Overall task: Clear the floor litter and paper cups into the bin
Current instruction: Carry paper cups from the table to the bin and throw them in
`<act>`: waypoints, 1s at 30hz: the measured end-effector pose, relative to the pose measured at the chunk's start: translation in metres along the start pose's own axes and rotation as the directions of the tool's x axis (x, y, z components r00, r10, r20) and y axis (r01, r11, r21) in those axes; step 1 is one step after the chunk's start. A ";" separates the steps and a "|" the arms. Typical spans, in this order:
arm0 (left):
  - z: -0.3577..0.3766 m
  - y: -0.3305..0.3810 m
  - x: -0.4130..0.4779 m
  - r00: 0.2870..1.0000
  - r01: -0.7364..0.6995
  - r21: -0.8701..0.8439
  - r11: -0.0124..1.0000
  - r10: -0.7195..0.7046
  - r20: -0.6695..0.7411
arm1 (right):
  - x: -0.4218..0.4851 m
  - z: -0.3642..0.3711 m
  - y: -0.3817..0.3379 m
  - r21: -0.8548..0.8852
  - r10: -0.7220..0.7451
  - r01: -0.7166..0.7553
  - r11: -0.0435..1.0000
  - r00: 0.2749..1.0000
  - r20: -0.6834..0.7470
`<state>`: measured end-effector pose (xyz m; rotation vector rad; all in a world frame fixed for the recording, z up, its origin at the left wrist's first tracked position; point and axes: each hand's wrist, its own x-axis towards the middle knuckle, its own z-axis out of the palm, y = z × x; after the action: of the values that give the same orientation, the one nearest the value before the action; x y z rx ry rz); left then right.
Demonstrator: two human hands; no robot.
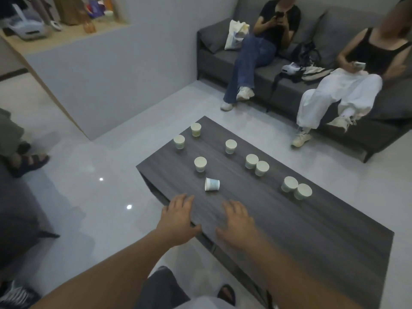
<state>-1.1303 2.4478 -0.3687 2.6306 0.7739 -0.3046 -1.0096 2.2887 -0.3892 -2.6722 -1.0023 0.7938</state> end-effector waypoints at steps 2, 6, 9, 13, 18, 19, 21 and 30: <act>-0.006 -0.009 0.032 1.000 -0.004 -0.007 1.000 0.004 0.028 | 0.027 -0.001 -0.004 0.004 0.023 -0.023 1.000 1.000 0.014; -0.015 -0.034 0.097 0.993 -0.040 -0.036 0.999 0.044 0.107 | 0.086 0.000 -0.013 -0.013 0.094 -0.094 0.995 0.994 0.050; -0.018 -0.061 0.149 0.981 -0.071 -0.071 0.995 0.082 0.178 | 0.131 -0.002 -0.024 -0.004 0.180 -0.180 0.984 0.980 0.089; -0.014 -0.093 0.209 0.954 -0.095 -0.105 0.990 0.121 0.276 | 0.188 0.001 -0.028 -0.017 0.276 -0.276 0.961 0.952 0.134; 0.020 -0.122 0.270 0.912 -0.091 -0.136 0.986 0.138 0.387 | 0.258 0.029 -0.016 0.016 0.339 -0.345 0.938 0.929 0.148; 0.029 -0.125 0.283 0.904 -0.089 -0.142 0.986 0.140 0.404 | 0.271 0.039 -0.011 0.033 0.340 -0.347 0.937 0.931 0.129; 0.050 -0.127 0.305 0.894 -0.082 -0.165 0.983 0.145 0.424 | 0.298 0.057 0.001 0.049 0.327 -0.334 0.941 0.939 0.107; 0.124 -0.127 0.366 0.887 0.001 -0.324 0.946 0.149 0.438 | 0.363 0.130 0.039 0.128 0.343 -0.349 0.929 0.937 0.066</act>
<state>-0.9111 2.6683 -0.6315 2.1541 0.5071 -0.6890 -0.8291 2.4939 -0.6639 -2.7549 -0.4632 0.9488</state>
